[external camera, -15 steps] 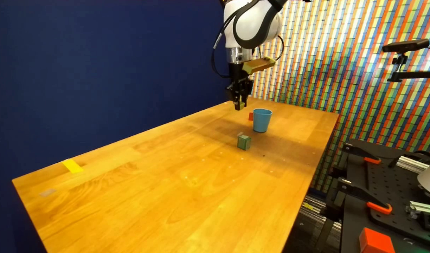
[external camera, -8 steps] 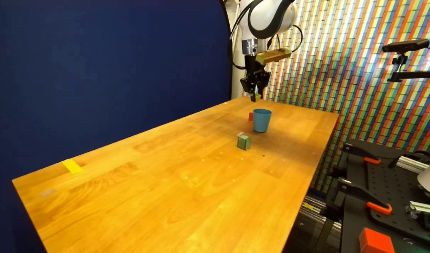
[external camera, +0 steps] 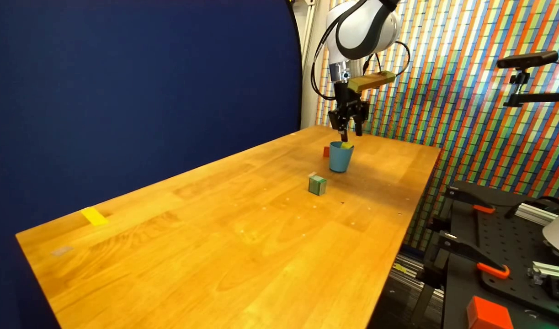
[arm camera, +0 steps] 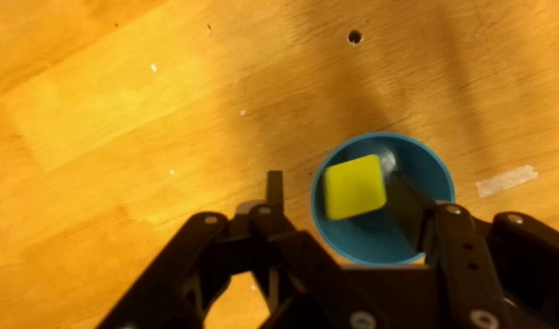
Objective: Pick the yellow block and put it in the cup
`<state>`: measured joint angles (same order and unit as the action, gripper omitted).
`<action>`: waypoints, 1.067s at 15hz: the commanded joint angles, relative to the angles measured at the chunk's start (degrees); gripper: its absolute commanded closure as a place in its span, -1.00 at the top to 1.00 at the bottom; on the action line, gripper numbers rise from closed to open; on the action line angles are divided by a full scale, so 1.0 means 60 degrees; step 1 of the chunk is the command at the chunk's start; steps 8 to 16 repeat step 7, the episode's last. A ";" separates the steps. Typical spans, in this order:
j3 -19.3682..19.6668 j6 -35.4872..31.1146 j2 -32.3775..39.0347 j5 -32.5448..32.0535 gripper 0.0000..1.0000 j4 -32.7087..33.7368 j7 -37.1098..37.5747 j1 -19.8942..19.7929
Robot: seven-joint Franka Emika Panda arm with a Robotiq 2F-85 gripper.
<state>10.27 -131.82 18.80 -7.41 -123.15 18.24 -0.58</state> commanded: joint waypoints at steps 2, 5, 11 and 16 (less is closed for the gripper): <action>-0.0300 0.0137 -0.0472 0.0301 0.99 -0.0374 -0.0206 -0.0116; -0.0330 0.0029 -0.0037 0.0269 0.98 -0.0087 -0.0164 -0.0078; -0.0434 0.0031 -0.0063 0.0501 1.00 -0.0090 -0.0391 -0.0094; -0.0434 0.0031 -0.0063 0.0501 1.00 -0.0090 -0.0391 -0.0094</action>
